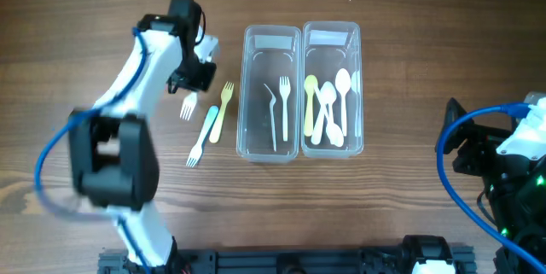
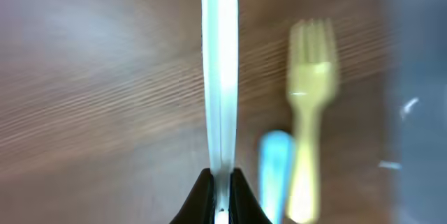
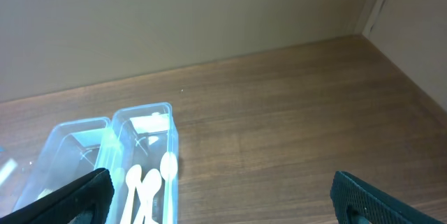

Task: Pack container
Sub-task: 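Lower the left gripper onto the blue fork and close on it, then carry the blue fork into the left container and release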

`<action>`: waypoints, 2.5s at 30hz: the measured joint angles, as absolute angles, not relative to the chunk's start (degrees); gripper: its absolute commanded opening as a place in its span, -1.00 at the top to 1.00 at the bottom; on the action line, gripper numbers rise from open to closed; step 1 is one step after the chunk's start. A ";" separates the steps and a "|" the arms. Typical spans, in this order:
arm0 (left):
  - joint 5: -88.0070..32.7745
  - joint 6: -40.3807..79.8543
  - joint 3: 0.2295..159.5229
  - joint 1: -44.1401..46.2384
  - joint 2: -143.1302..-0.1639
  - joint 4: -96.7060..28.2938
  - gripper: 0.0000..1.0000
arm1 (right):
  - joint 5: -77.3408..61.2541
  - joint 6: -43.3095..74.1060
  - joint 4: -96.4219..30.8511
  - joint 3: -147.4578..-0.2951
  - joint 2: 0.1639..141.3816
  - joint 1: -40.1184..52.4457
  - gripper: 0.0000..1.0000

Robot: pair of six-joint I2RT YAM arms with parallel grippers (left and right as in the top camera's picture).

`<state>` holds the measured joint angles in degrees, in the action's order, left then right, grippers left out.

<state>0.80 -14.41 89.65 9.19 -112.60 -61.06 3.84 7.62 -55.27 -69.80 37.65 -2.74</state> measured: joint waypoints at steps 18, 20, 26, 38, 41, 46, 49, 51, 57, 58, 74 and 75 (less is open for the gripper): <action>-1.85 17.21 88.42 32.42 -110.50 -53.12 -0.39 | 3.84 7.62 -55.24 -69.80 37.65 -2.74 -1.00; -1.85 16.10 88.44 31.68 -109.01 -54.52 -0.82 | 3.84 7.62 -55.24 -69.80 37.65 -2.74 -1.00; -0.56 10.48 89.73 27.99 -97.73 -63.46 -0.60 | 3.84 7.62 -55.27 -69.80 37.65 -2.74 -0.99; 1.34 -4.93 68.66 11.16 -96.77 -55.35 -0.23 | 3.81 7.62 -55.22 -69.80 37.65 -2.74 -0.99; 0.32 -7.05 61.84 11.14 -96.79 -51.77 -0.15 | 3.81 7.62 -55.22 -69.80 37.65 -2.74 -1.00; -0.38 -7.49 55.11 11.14 -96.75 -45.95 -0.16 | 3.84 7.62 -55.22 -69.80 37.65 -2.74 -0.99; -0.38 -7.84 51.05 11.14 -96.75 -40.01 -0.05 | 3.84 7.62 -55.24 -69.80 37.65 -2.74 -0.99; -0.12 -8.40 49.98 11.14 -96.49 -38.02 -0.01 | 3.81 7.62 -55.24 -69.80 37.65 -2.74 -0.99; 0.10 -9.30 49.34 11.11 -96.16 -35.55 0.49 | 3.81 7.62 -55.24 -69.80 37.65 -2.74 -0.99; 0.10 -9.67 49.34 11.11 -96.16 -35.53 0.52 | 3.81 7.62 -55.24 -69.80 37.65 -2.74 -0.99; -7.46 -6.22 69.41 11.22 -86.32 -57.39 0.92 | 3.84 7.62 -55.27 -69.80 37.65 -2.74 -0.99; -10.00 -4.64 71.64 11.49 -83.99 -56.75 0.92 | 3.84 7.60 -55.27 -69.80 37.65 -2.74 -0.99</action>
<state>-10.00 -4.64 71.64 11.49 -83.99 -56.75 3.84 7.60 -55.27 -69.80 37.65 -2.74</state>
